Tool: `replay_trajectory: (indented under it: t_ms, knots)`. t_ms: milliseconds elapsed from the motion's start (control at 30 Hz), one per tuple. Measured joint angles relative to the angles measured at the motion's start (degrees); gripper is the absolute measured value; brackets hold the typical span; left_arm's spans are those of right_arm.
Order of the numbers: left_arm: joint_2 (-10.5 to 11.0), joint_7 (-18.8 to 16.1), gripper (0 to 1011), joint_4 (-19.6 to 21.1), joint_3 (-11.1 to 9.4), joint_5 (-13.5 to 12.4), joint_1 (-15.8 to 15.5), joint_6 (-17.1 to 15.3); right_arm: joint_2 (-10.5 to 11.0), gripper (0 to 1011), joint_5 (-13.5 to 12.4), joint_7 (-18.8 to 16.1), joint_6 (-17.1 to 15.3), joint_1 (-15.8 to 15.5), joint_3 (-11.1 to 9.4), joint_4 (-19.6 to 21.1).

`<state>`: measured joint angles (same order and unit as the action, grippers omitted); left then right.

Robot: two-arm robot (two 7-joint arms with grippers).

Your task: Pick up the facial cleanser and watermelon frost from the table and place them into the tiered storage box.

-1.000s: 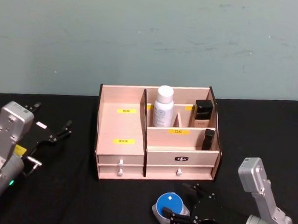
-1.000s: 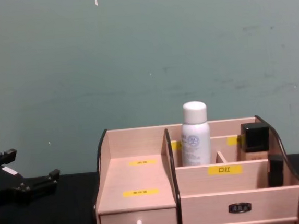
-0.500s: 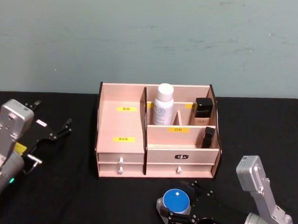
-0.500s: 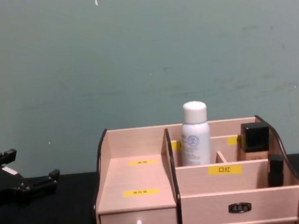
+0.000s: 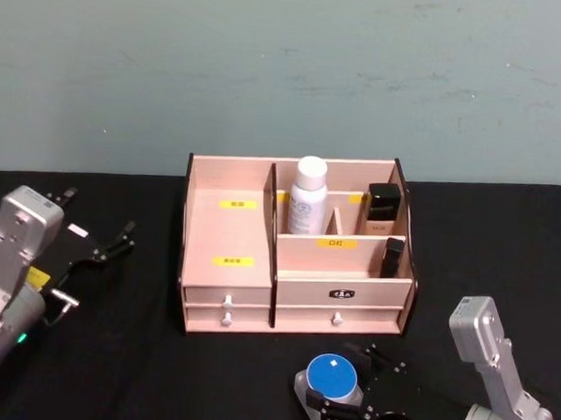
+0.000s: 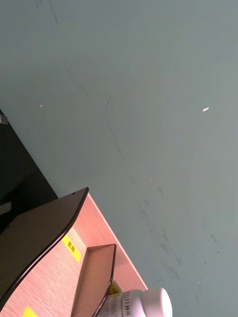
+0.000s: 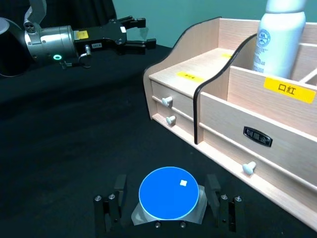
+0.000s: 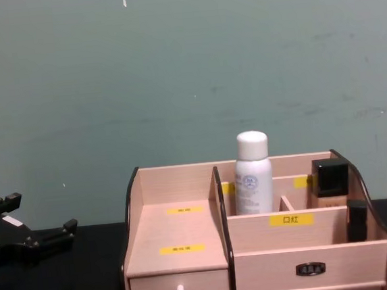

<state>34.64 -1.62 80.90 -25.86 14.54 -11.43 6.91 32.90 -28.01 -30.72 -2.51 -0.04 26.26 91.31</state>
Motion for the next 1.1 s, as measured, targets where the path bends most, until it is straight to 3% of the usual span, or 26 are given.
replay_trajectory:
  t_ms: [1100]
  knots:
    - [0.00, 0.00, 1010, 0.00, 0.00, 0.00, 0.00, 0.00, -1.69, 1000, -0.57, -1.00, -0.05, 1.96, 1.21, -3.55]
